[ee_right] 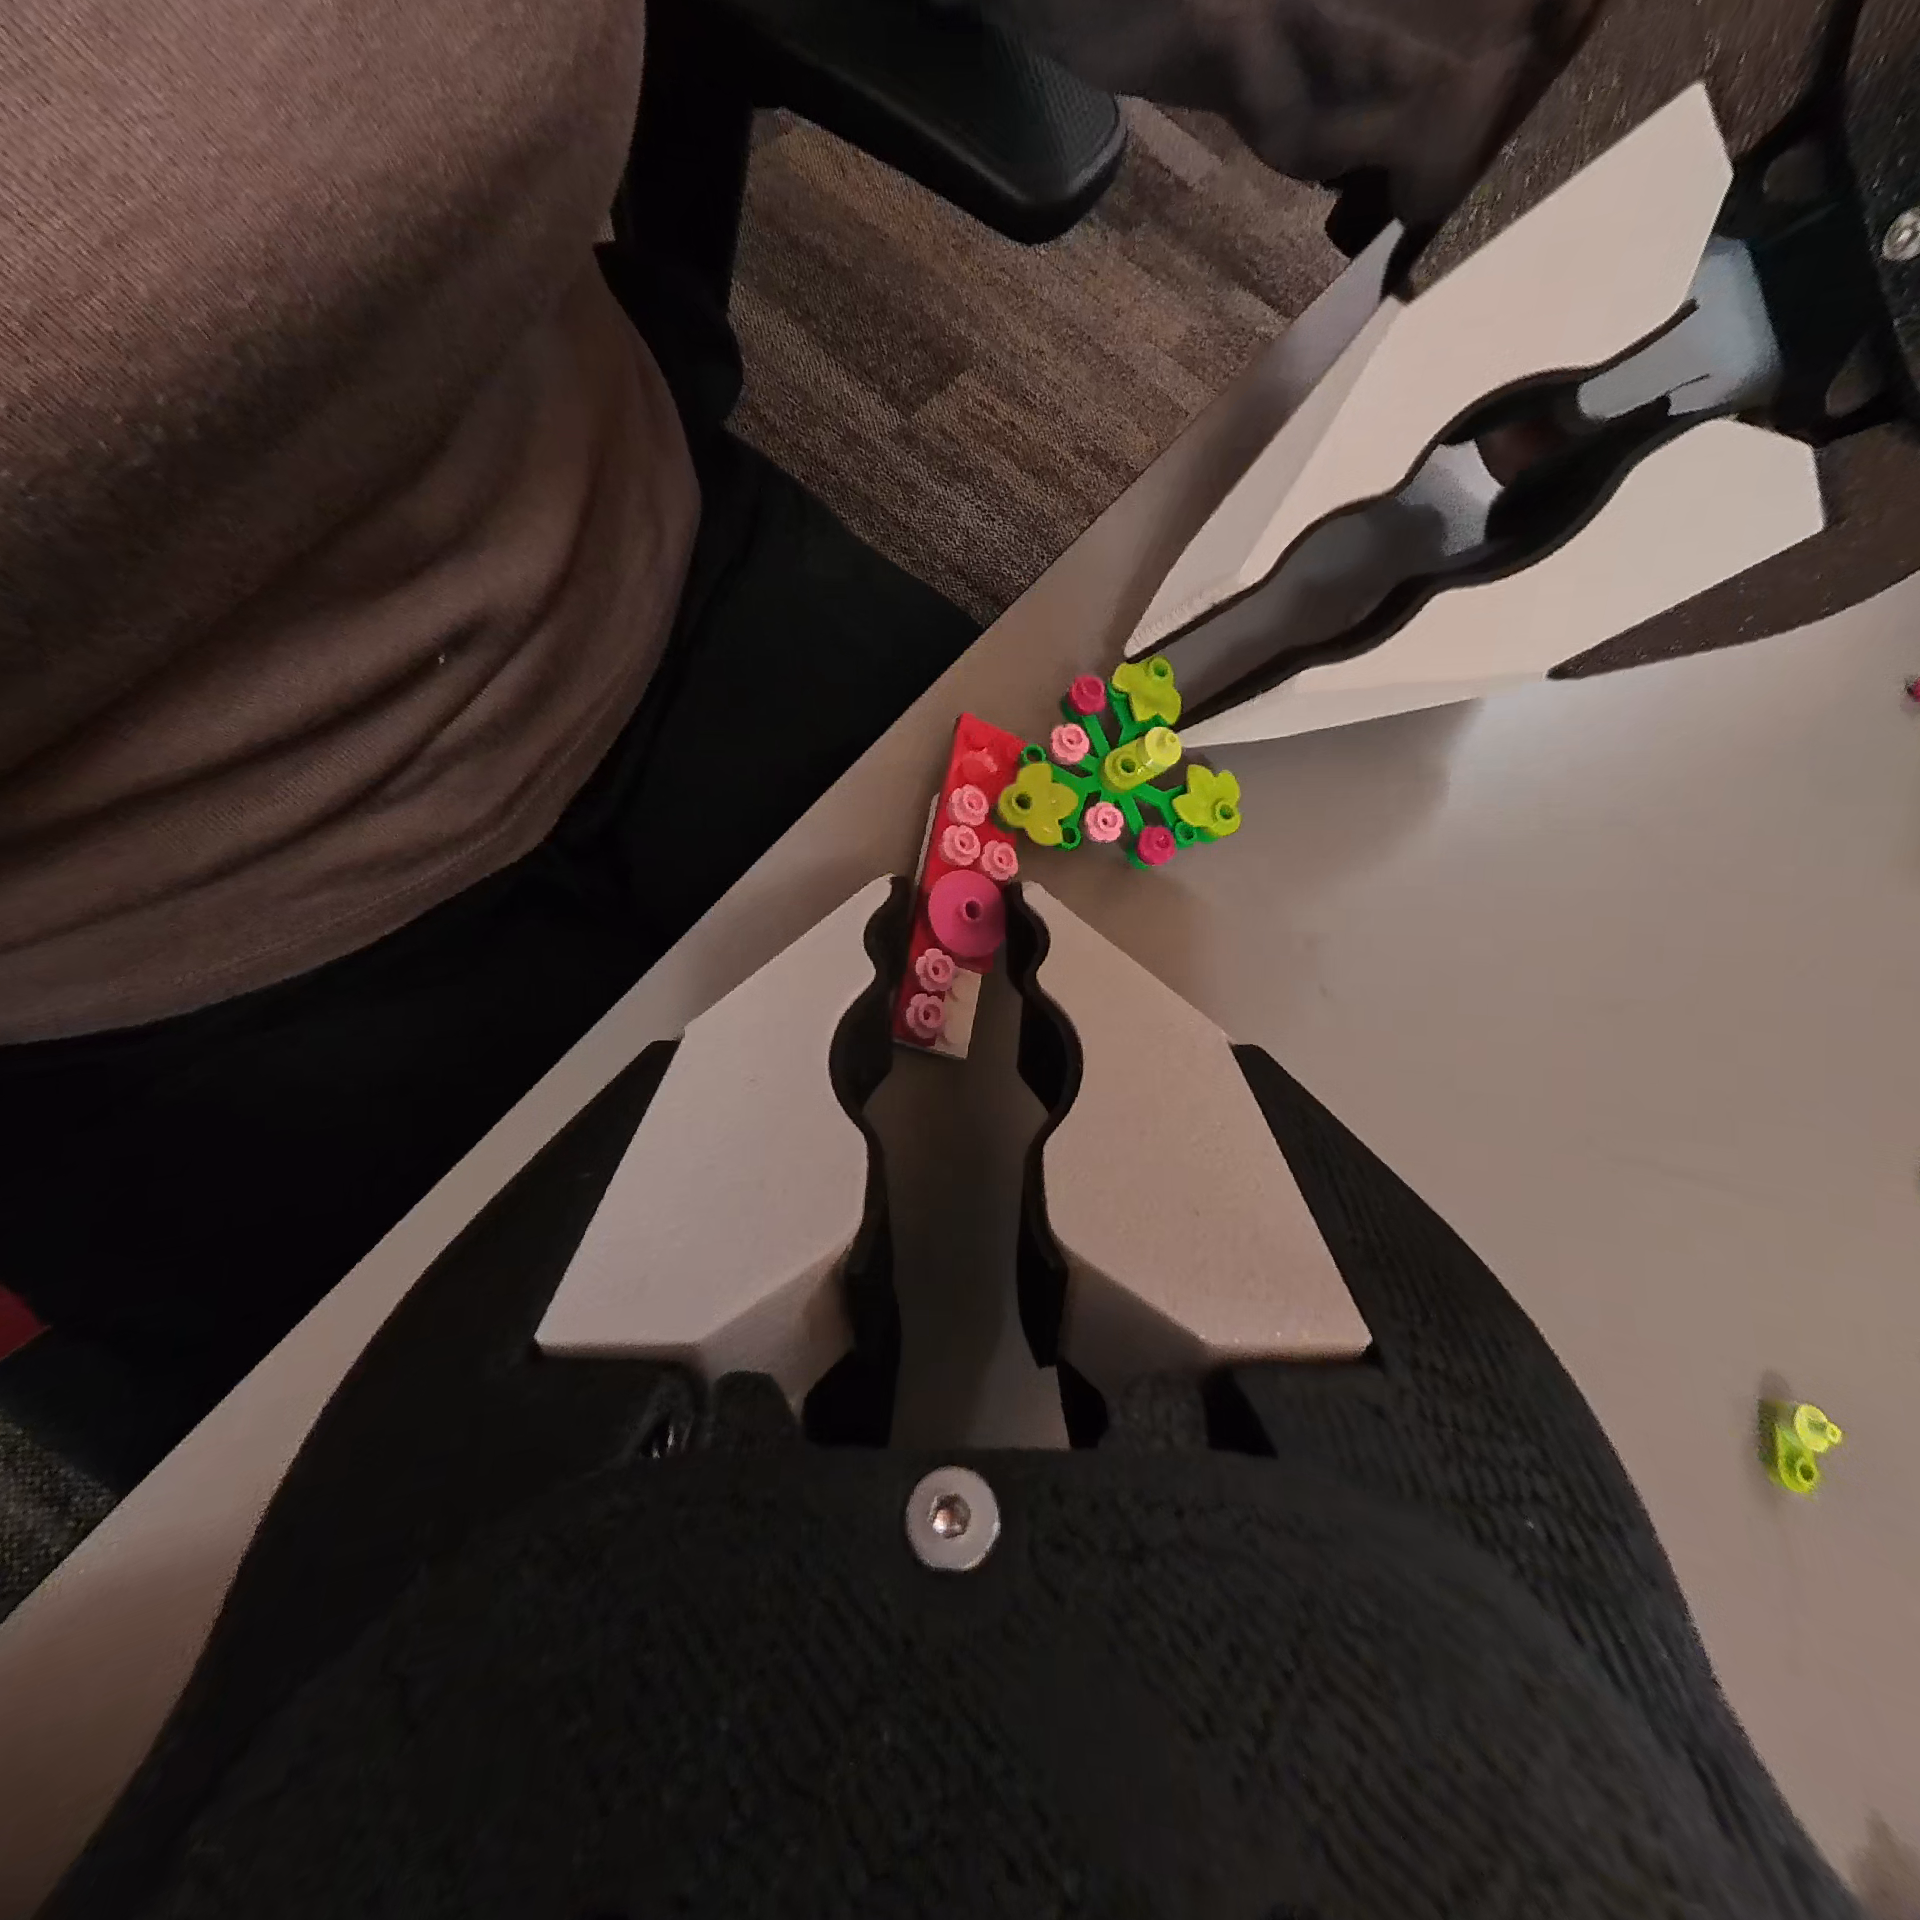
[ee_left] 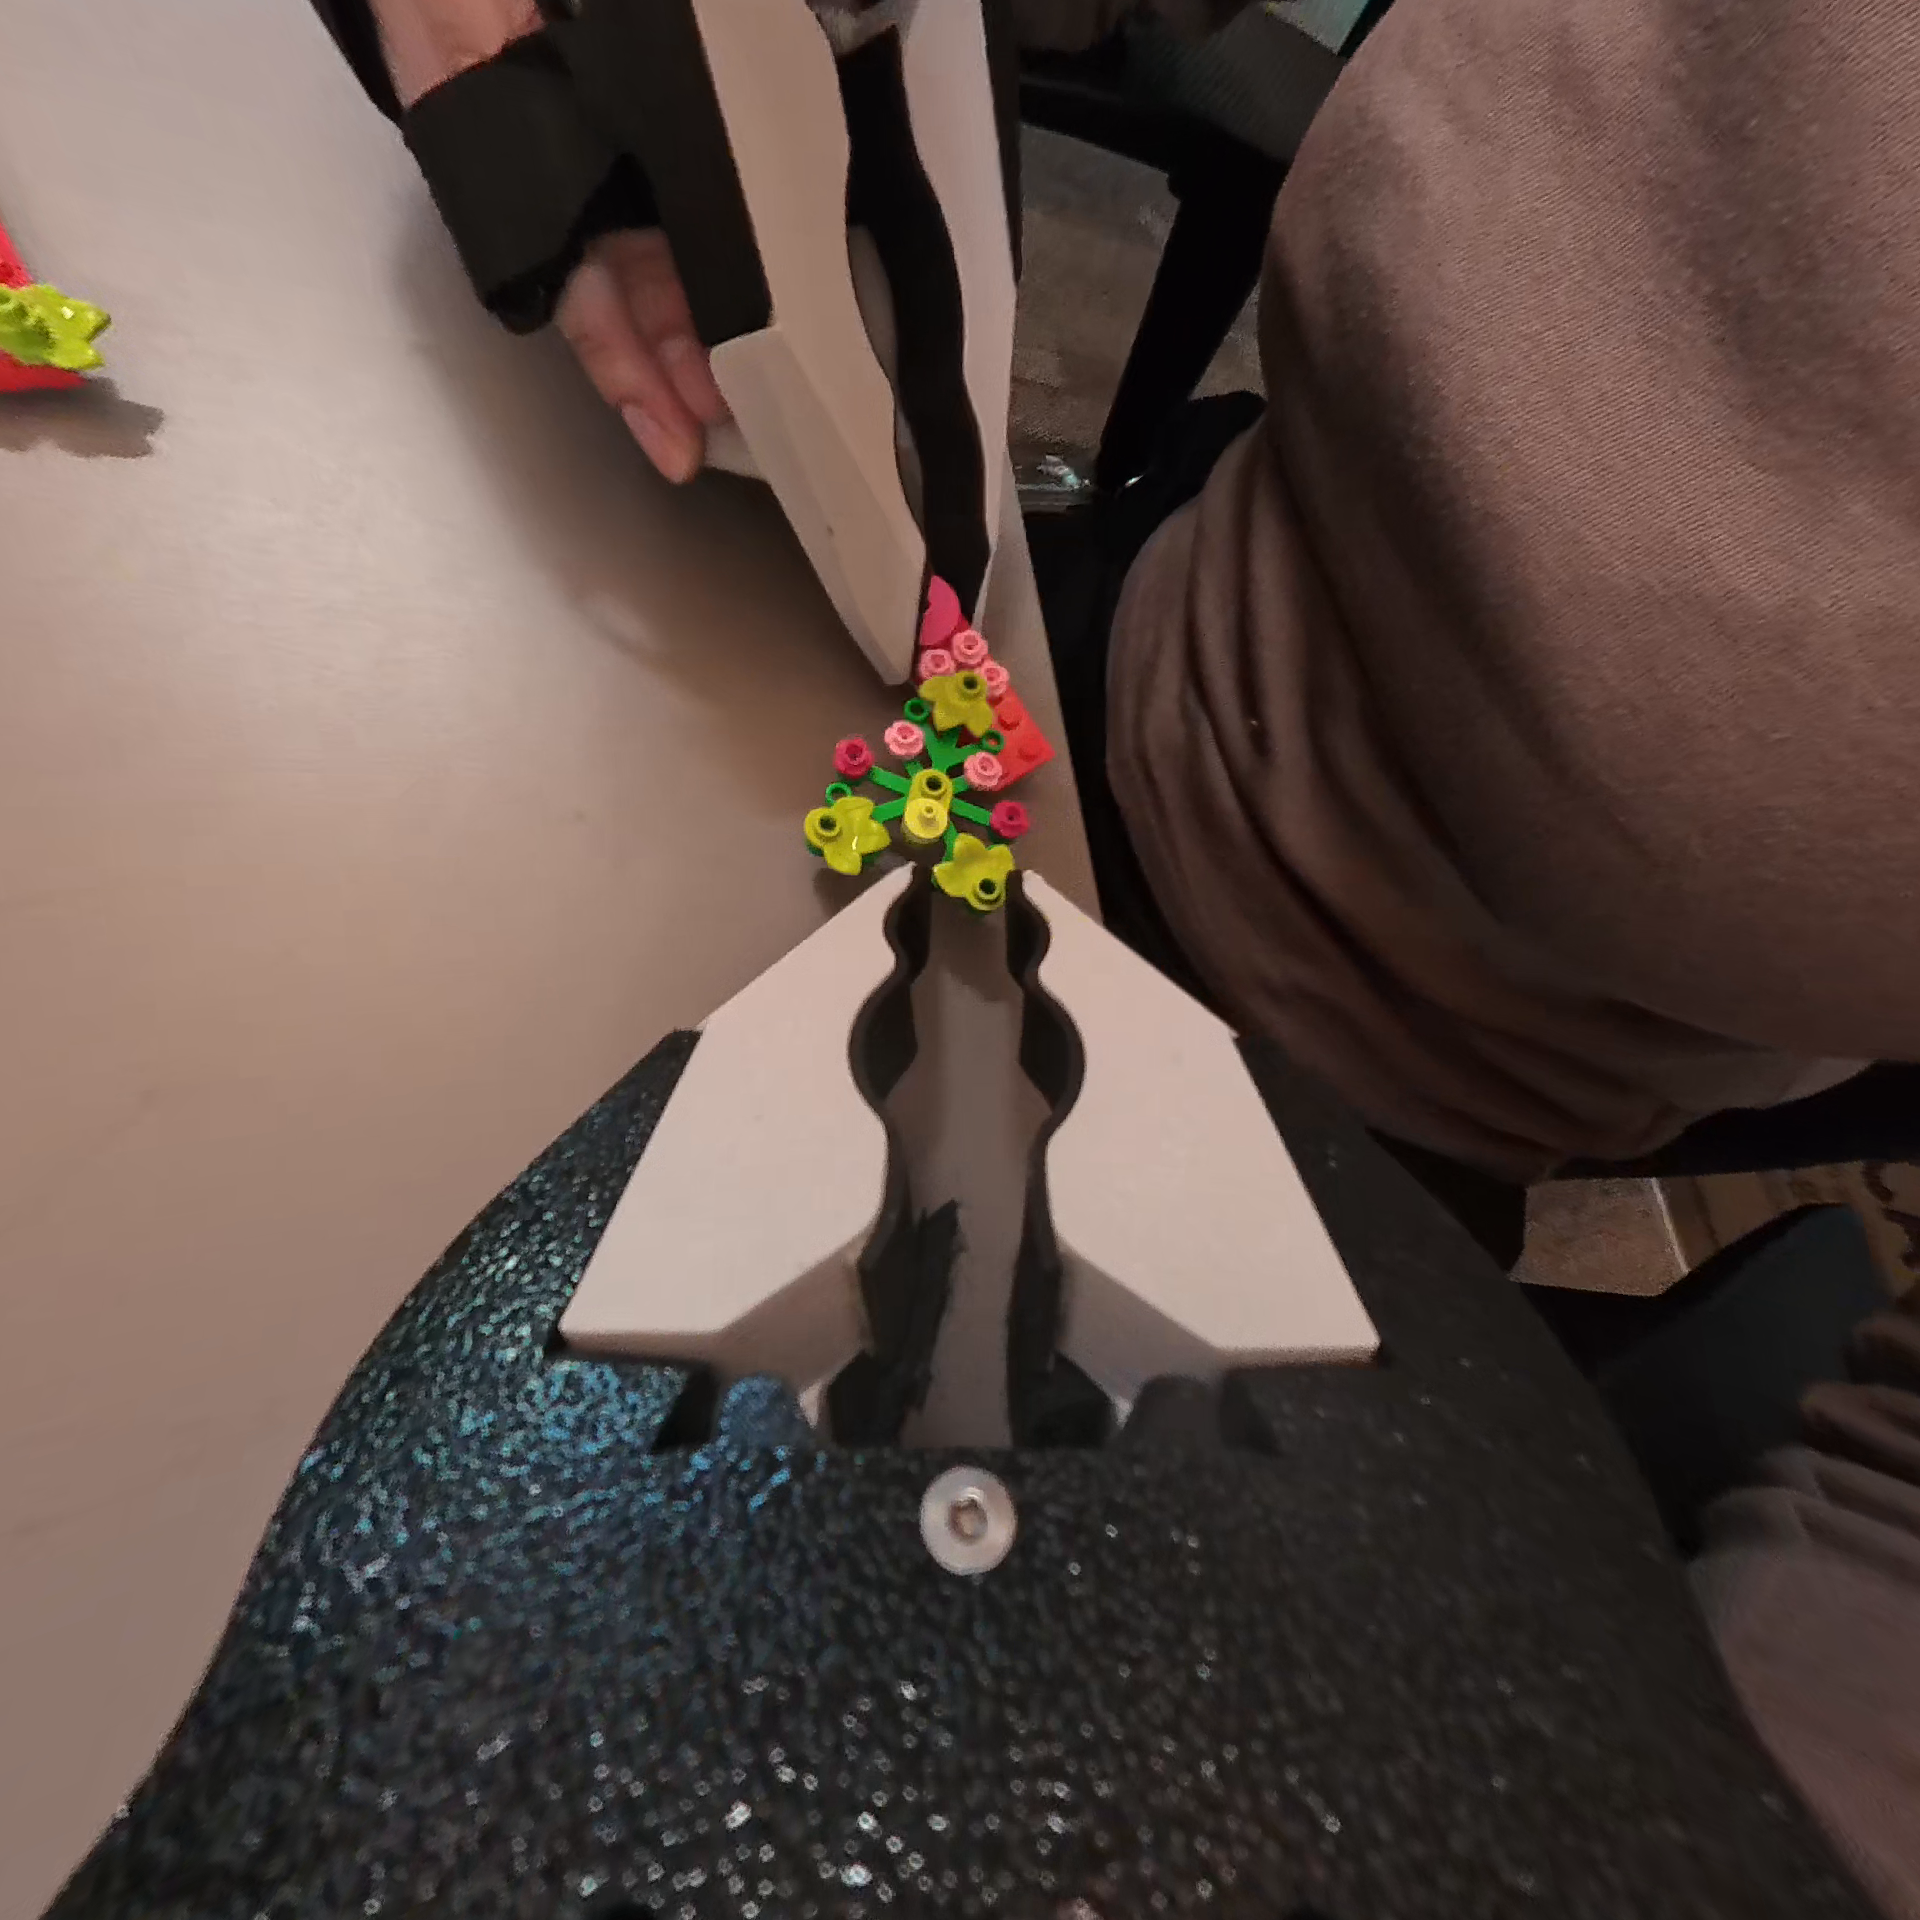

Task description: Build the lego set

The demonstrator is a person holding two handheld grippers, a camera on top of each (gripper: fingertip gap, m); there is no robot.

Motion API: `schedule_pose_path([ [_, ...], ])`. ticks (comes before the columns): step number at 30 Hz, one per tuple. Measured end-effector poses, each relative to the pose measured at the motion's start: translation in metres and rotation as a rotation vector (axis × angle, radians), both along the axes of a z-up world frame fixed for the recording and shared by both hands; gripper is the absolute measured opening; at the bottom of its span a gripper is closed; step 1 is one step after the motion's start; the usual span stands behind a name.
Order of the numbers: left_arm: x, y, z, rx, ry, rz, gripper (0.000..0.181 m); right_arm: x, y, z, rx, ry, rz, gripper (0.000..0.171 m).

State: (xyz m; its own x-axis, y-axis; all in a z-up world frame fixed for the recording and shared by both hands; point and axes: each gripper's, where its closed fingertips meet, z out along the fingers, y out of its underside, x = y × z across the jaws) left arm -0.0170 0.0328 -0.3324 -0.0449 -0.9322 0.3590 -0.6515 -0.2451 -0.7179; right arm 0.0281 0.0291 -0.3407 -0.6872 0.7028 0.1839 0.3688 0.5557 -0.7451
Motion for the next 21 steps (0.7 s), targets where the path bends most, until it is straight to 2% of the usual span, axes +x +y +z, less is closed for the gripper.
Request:
schedule_pose_path([
  [5, 0.0005, 0.0008, -0.0089, -0.009, 0.035, -0.01, 0.013, -0.0006, 0.0018, 0.0, 0.005, 0.006, -0.007, 0.017],
  [21, 0.0008, -0.0008, -0.0086, 0.012, 0.059, -0.019, 0.015, -0.0006, 0.0025, 0.0, 0.008, 0.007, -0.01, 0.017],
])
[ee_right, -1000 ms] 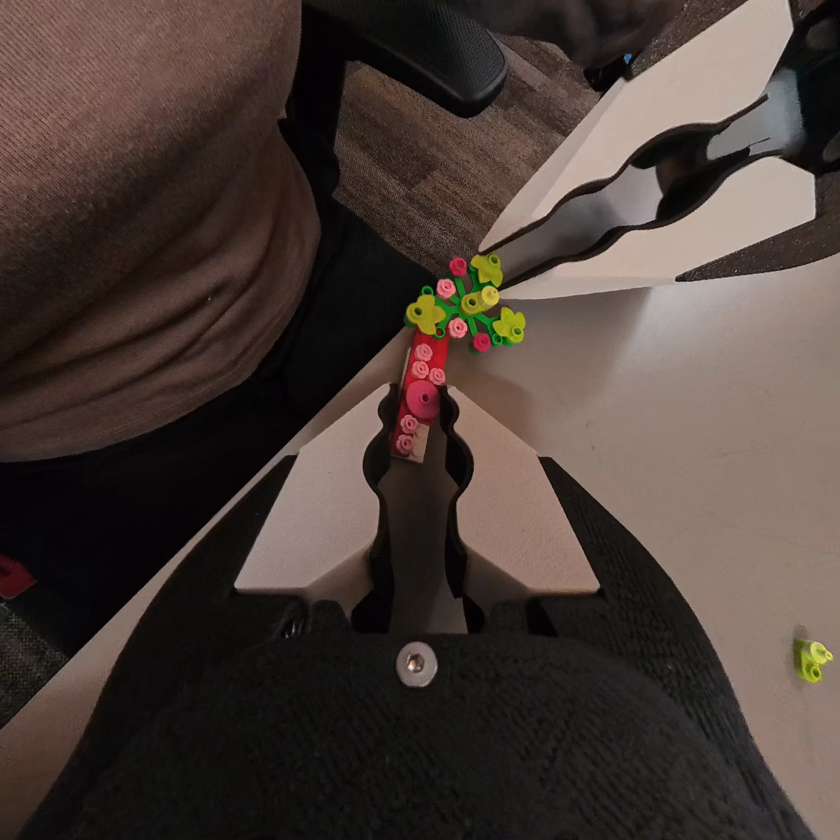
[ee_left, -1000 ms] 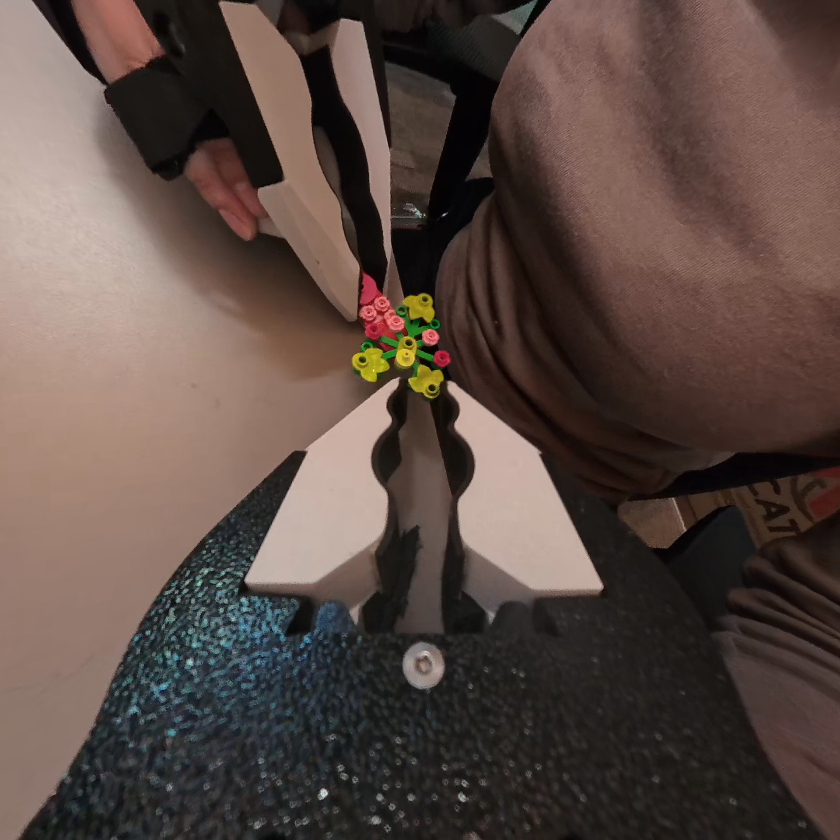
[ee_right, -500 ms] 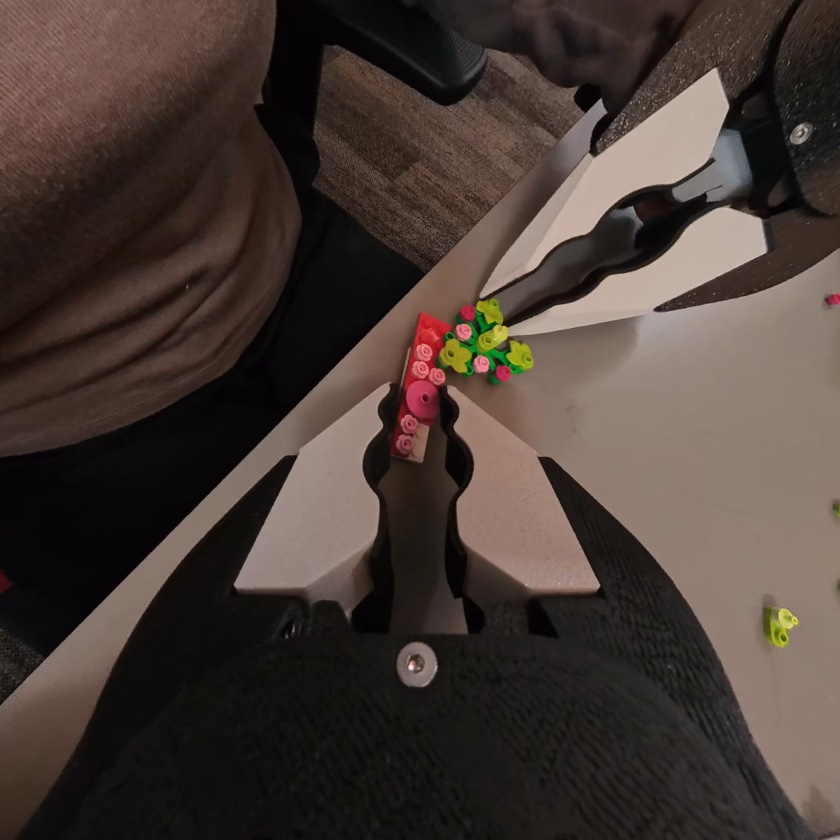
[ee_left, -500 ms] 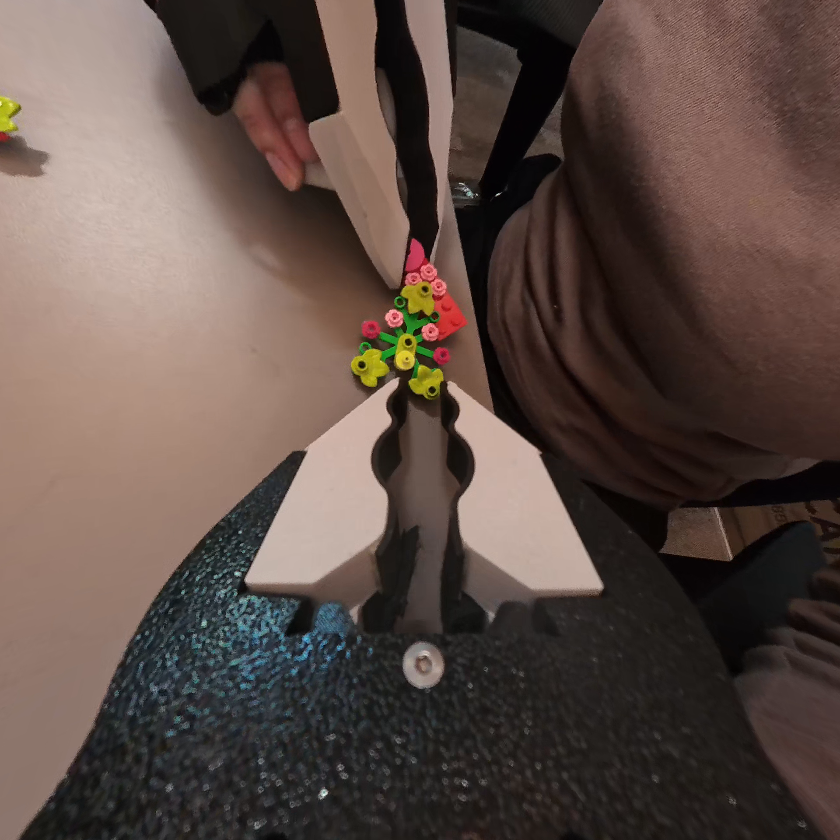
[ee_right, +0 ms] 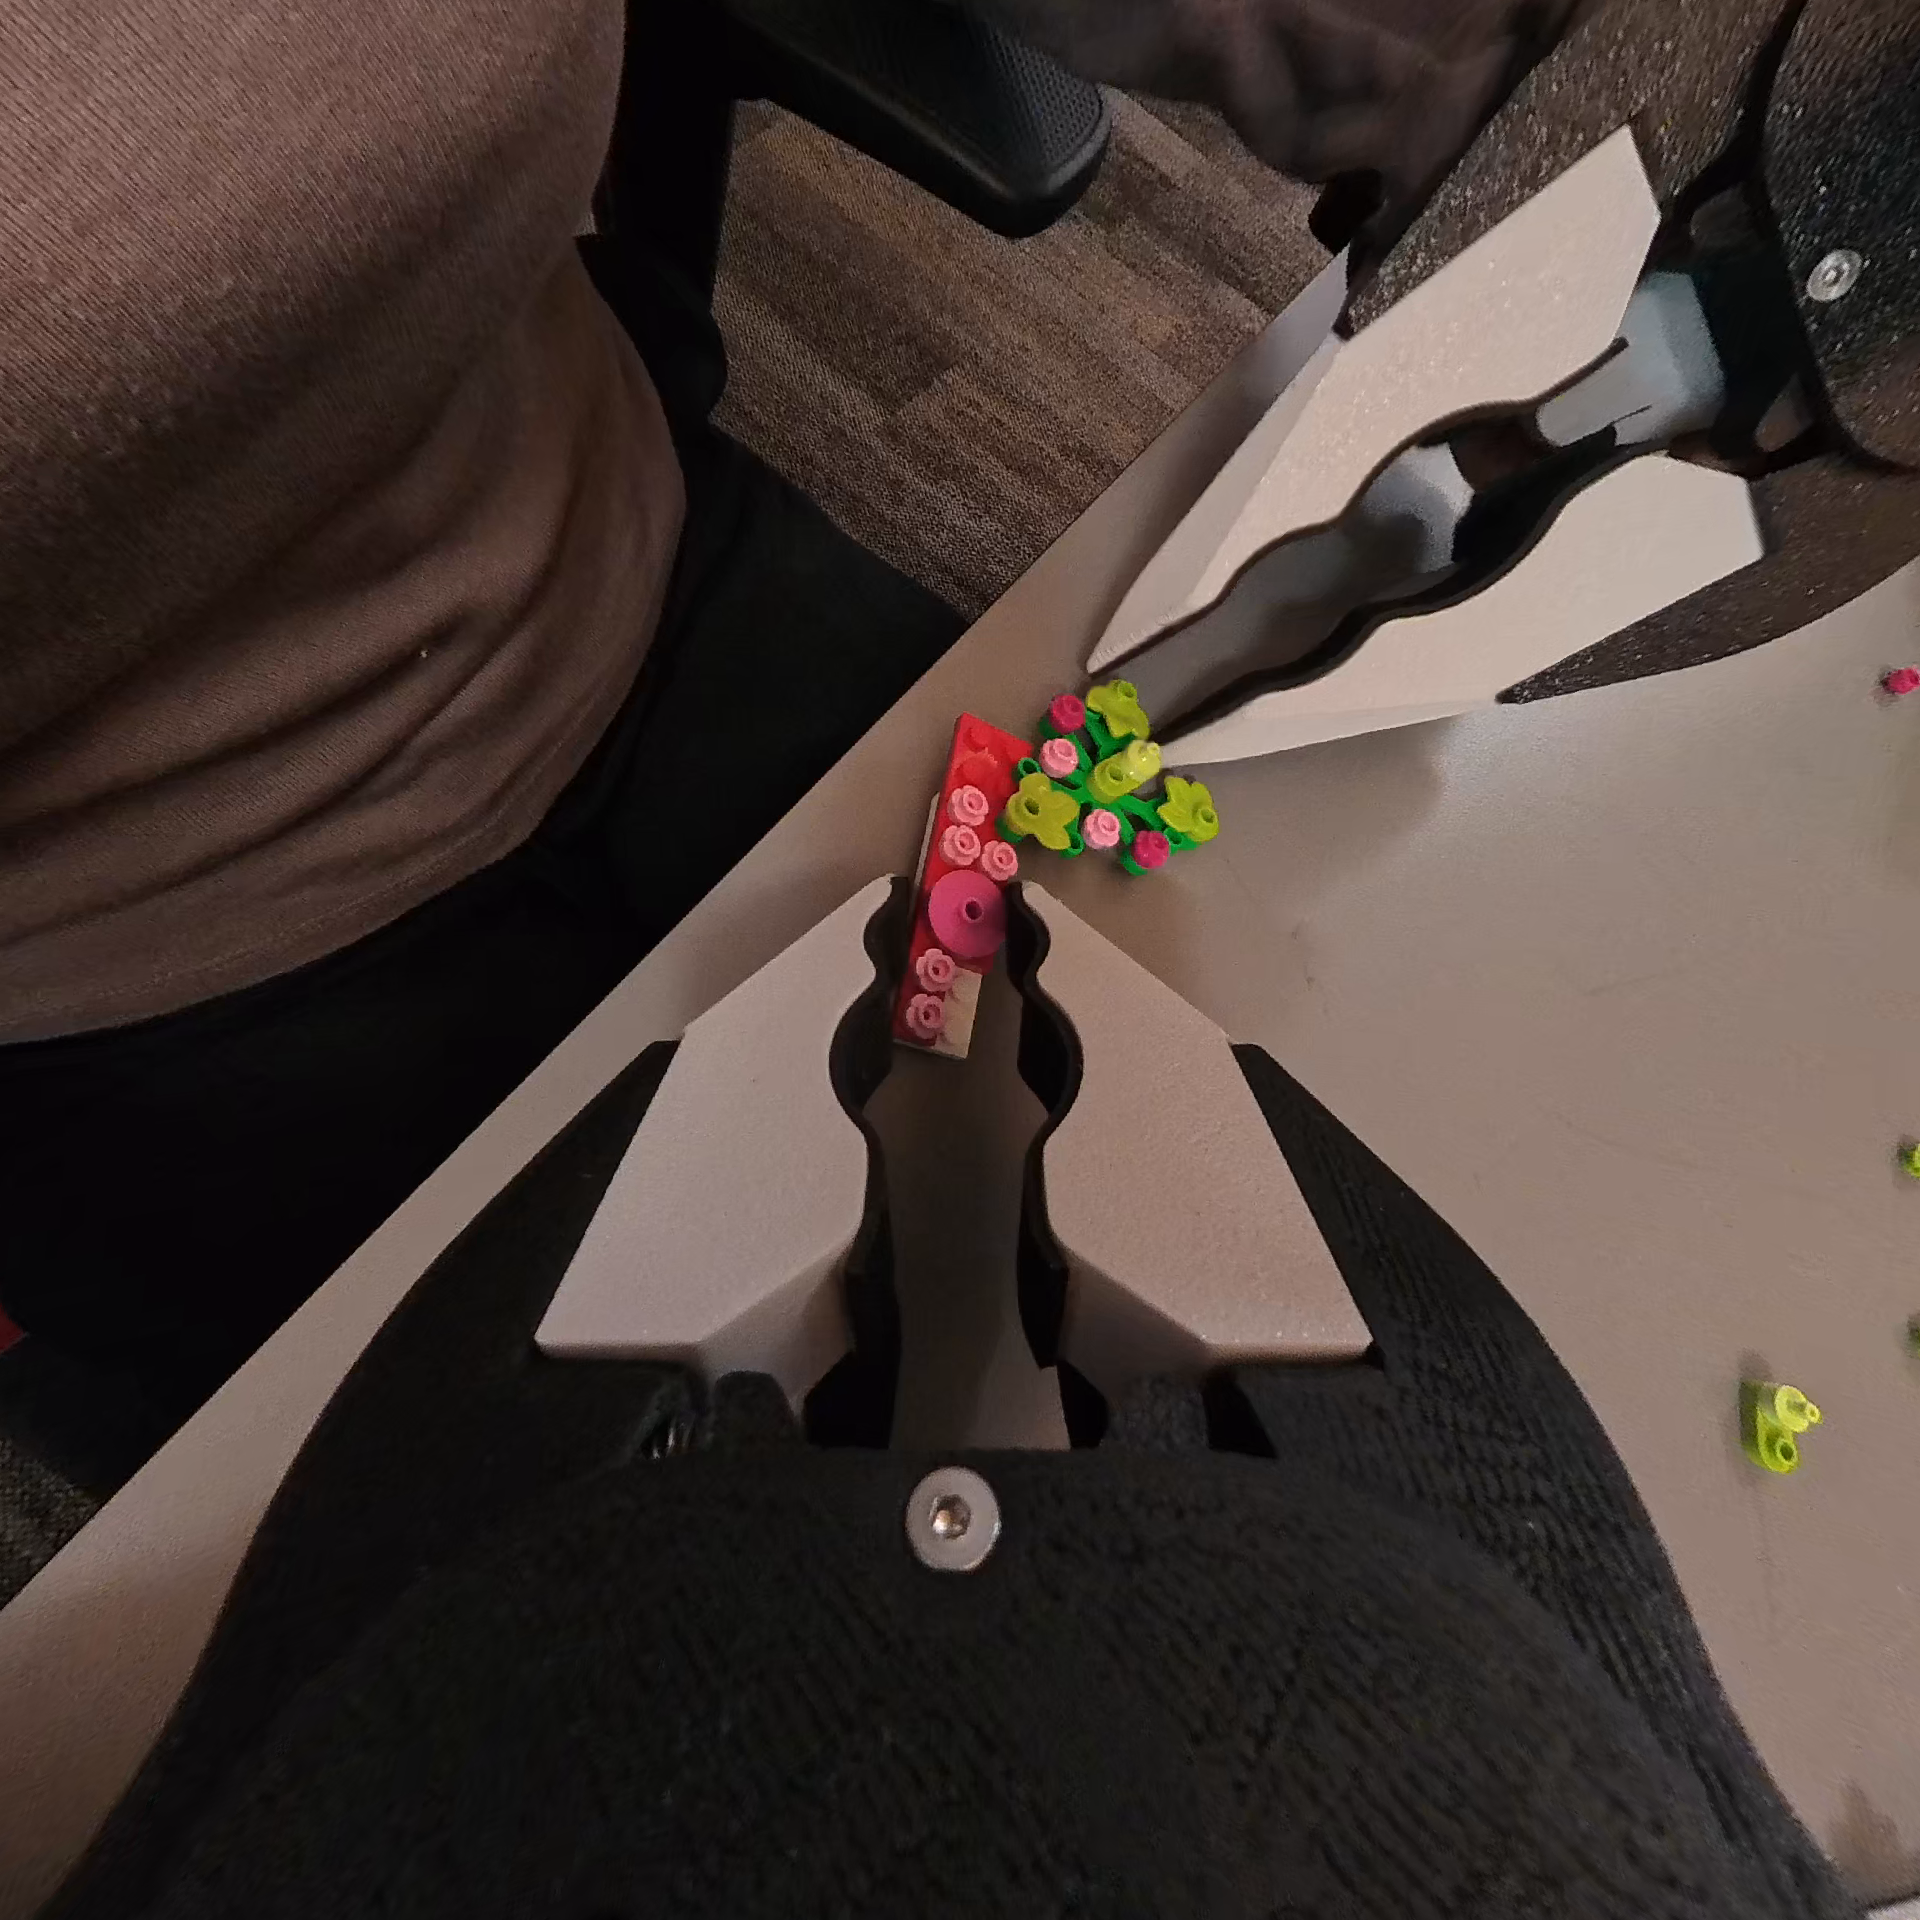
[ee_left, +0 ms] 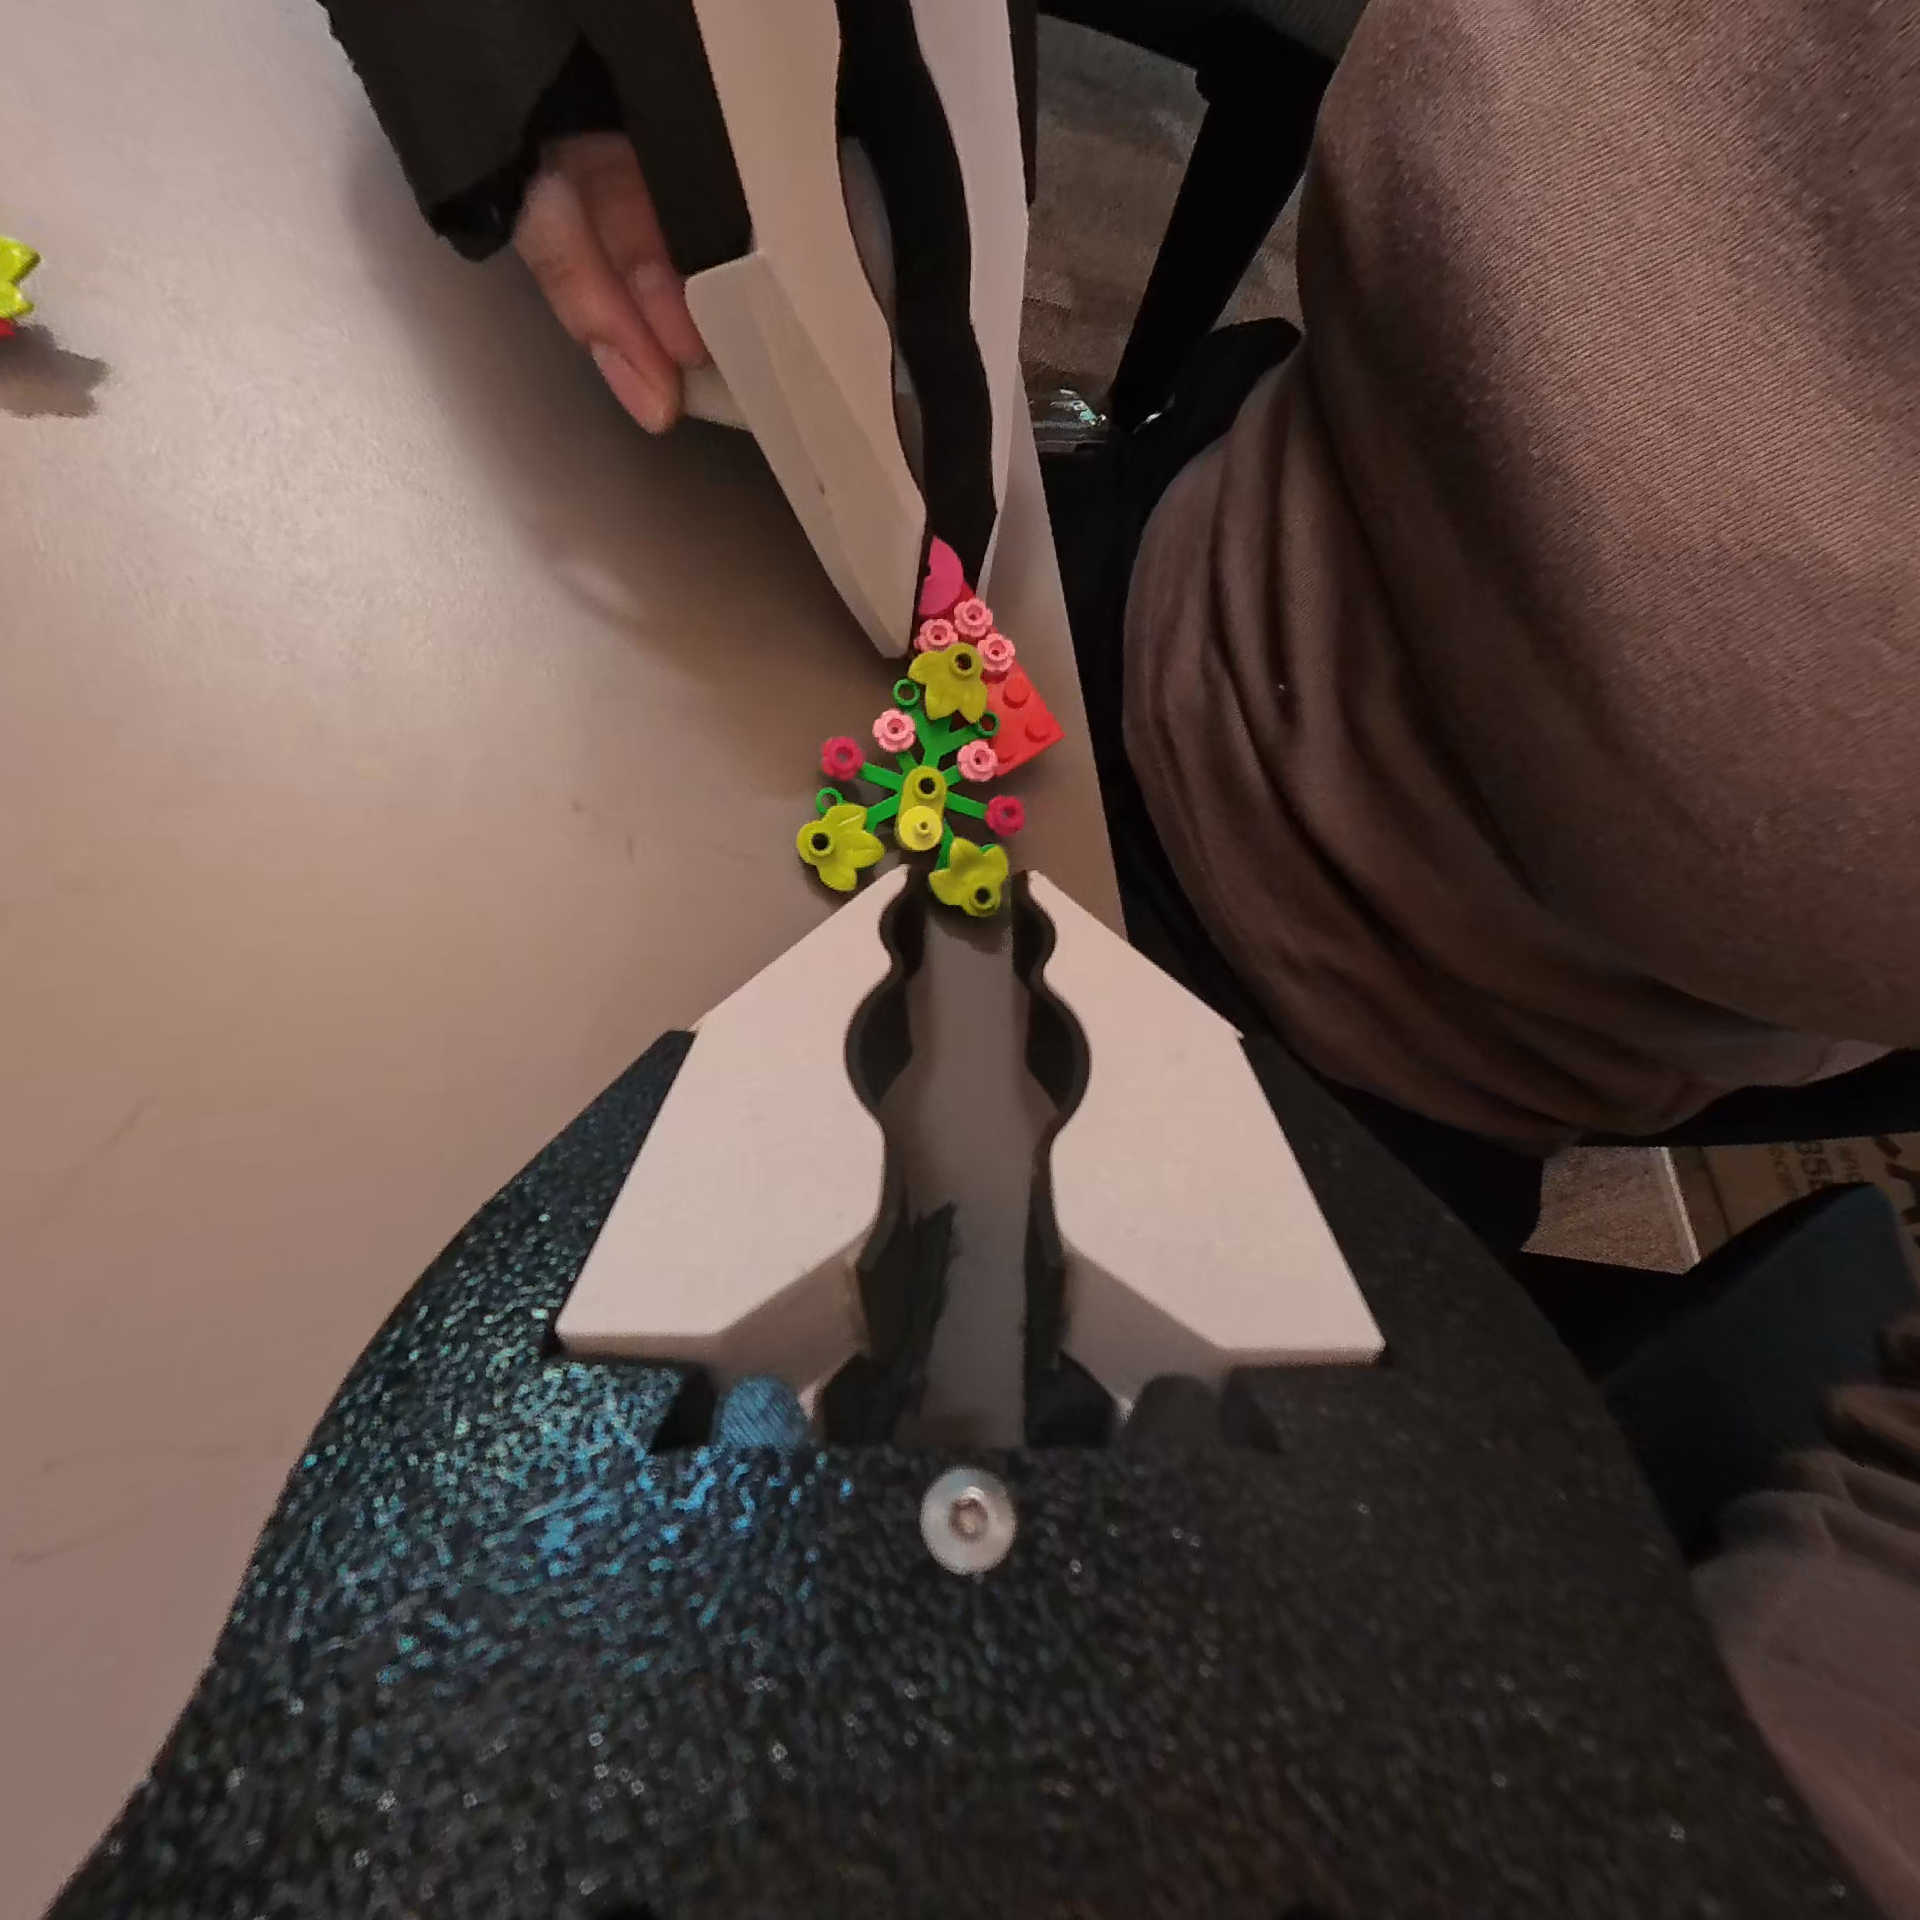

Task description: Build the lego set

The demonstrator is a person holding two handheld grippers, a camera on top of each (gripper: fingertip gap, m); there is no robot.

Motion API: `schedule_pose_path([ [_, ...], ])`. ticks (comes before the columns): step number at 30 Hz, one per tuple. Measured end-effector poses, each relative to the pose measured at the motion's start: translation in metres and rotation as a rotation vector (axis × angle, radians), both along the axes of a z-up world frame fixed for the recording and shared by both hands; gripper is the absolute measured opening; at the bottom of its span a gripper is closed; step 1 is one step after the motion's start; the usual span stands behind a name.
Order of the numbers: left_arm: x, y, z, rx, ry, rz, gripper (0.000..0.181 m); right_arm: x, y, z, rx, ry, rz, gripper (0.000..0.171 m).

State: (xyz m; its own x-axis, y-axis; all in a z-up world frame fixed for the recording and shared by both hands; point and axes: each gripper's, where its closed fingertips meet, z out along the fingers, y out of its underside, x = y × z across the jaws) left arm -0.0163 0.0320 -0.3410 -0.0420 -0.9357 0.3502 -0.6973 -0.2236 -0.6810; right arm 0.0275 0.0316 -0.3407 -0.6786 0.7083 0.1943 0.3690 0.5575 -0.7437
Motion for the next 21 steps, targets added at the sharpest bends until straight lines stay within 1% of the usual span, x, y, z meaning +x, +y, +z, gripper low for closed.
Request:
schedule_pose_path([
  [9, -0.0007, -0.0013, 0.0018, -0.006, 0.031, 0.01, 0.026, 0.0001, 0.0, 0.0, 0.0, 0.0, 0.0, 0.017],
  [21, -0.0027, -0.0047, 0.0001, 0.07, 0.139, -0.014, 0.027, 0.0001, -0.0002, -0.0001, 0.0, 0.0, 0.001, 0.017],
])
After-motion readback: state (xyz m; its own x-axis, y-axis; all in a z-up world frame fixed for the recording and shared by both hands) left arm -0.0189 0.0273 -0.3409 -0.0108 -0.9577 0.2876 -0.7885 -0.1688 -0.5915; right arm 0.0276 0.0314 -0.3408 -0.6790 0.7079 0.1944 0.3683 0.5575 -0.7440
